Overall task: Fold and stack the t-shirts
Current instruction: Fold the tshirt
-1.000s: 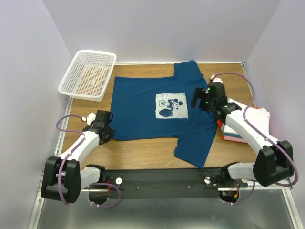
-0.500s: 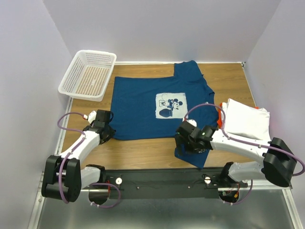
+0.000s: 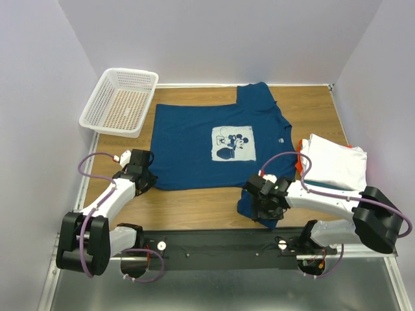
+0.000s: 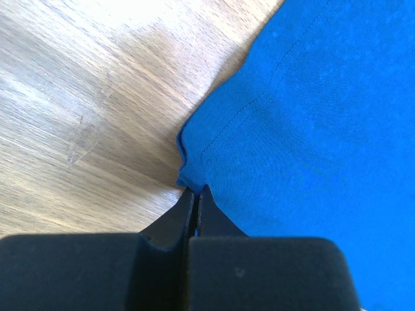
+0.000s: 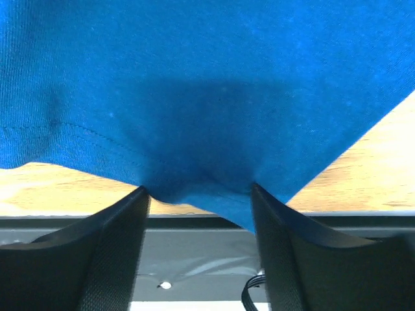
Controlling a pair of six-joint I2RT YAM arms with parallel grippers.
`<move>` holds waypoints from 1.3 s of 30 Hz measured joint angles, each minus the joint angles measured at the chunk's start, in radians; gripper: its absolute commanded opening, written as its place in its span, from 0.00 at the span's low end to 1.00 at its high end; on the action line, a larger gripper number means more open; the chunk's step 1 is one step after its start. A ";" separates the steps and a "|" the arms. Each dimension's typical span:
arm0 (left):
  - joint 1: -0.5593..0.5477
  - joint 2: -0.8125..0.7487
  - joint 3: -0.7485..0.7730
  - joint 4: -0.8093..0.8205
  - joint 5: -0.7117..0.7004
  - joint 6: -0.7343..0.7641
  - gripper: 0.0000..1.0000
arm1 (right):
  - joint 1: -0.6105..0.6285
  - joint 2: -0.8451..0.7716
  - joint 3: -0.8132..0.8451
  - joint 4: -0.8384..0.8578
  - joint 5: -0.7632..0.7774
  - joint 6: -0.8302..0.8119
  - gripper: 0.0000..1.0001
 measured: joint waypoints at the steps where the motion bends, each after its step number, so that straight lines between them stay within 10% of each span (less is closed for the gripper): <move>1: 0.000 0.001 0.000 0.001 0.002 0.000 0.00 | 0.000 -0.002 -0.003 0.006 -0.004 0.005 0.54; 9: 0.000 0.010 0.000 0.006 0.004 0.000 0.00 | 0.000 -0.015 -0.018 0.016 -0.003 0.030 0.02; 39: 0.000 0.203 0.273 0.001 0.029 0.026 0.00 | -0.316 0.092 0.403 0.051 0.286 -0.291 0.01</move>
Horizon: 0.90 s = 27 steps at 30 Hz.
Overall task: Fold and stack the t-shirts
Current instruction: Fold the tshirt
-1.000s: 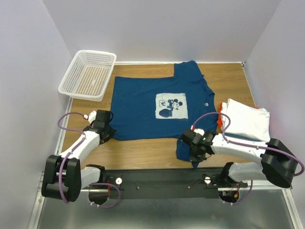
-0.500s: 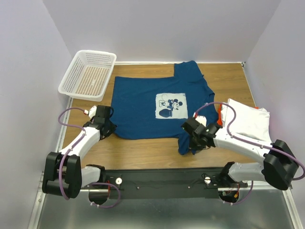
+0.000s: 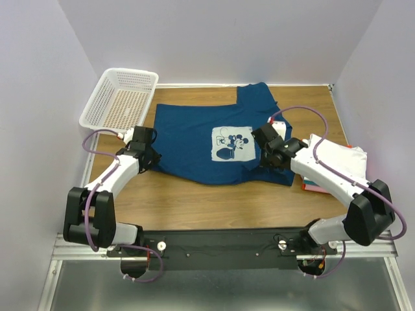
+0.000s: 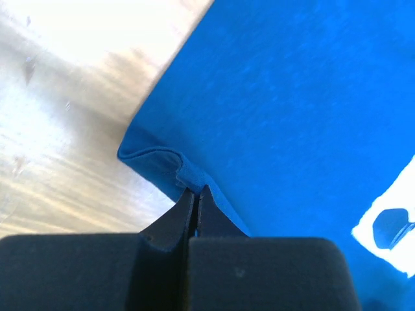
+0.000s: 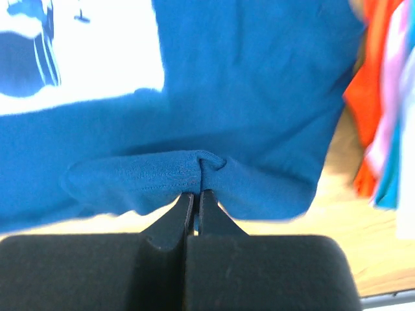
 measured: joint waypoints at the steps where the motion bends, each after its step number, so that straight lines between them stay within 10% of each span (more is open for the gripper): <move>1: 0.000 0.008 0.013 -0.001 0.000 0.000 0.00 | -0.013 0.014 0.020 0.000 0.013 -0.013 0.01; 27: 0.042 0.181 0.232 -0.033 -0.026 0.015 0.00 | -0.174 0.273 0.378 0.085 0.035 -0.321 0.01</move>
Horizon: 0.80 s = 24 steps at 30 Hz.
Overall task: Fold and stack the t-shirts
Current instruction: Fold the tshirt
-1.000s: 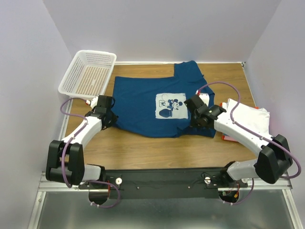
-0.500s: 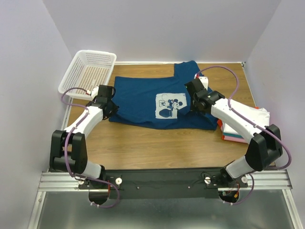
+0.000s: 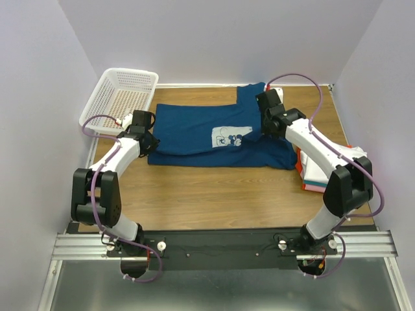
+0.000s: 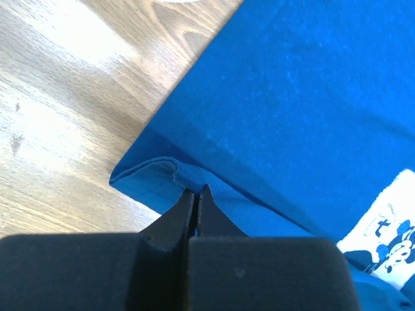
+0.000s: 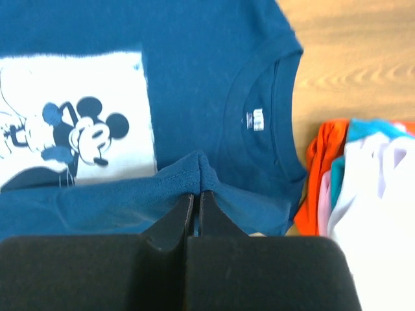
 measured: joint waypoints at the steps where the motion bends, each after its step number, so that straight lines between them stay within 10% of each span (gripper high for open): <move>1: 0.002 0.003 0.001 0.000 0.000 0.000 0.00 | -0.006 0.010 0.014 0.003 -0.003 -0.014 0.01; 24: 0.021 0.138 0.096 -0.002 -0.014 0.004 0.00 | -0.066 0.274 0.252 0.043 -0.108 -0.232 0.01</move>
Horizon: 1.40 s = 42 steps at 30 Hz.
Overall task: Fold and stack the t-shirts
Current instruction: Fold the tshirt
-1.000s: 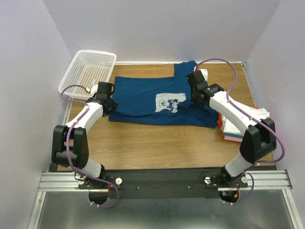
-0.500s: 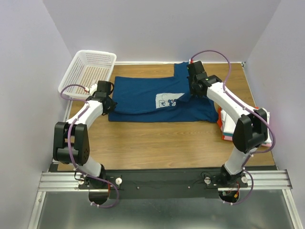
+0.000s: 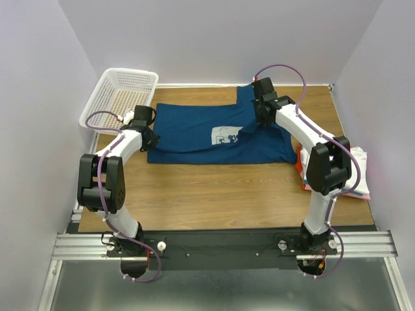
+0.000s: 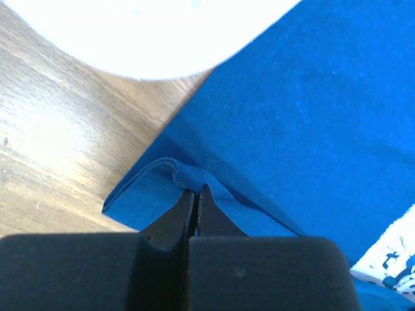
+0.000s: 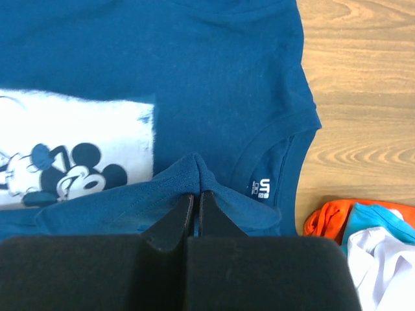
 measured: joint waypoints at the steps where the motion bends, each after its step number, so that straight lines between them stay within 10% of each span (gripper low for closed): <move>1: 0.002 0.008 0.003 0.002 0.000 0.000 0.00 | -0.005 0.007 0.004 -0.001 0.000 0.000 0.01; 10: 0.006 0.071 0.048 0.004 -0.010 0.003 0.29 | -0.045 0.085 0.067 -0.002 -0.020 -0.009 0.01; 15: 0.007 0.078 0.072 0.010 -0.022 0.012 0.70 | -0.051 0.162 0.142 0.000 -0.054 -0.013 0.02; 16: 0.007 0.080 0.084 0.011 -0.022 0.016 0.82 | -0.054 0.179 0.158 -0.002 -0.060 -0.012 0.07; 17: 0.007 0.082 0.094 0.015 -0.023 0.022 0.98 | -0.055 0.197 0.176 -0.003 -0.063 -0.010 0.39; 20: 0.007 0.079 0.113 0.027 -0.022 0.027 0.98 | -0.057 0.246 0.227 0.000 -0.064 0.000 1.00; 42: -0.106 -0.035 -0.030 0.154 0.088 0.122 0.98 | -0.068 0.003 -0.228 0.125 -0.291 0.208 1.00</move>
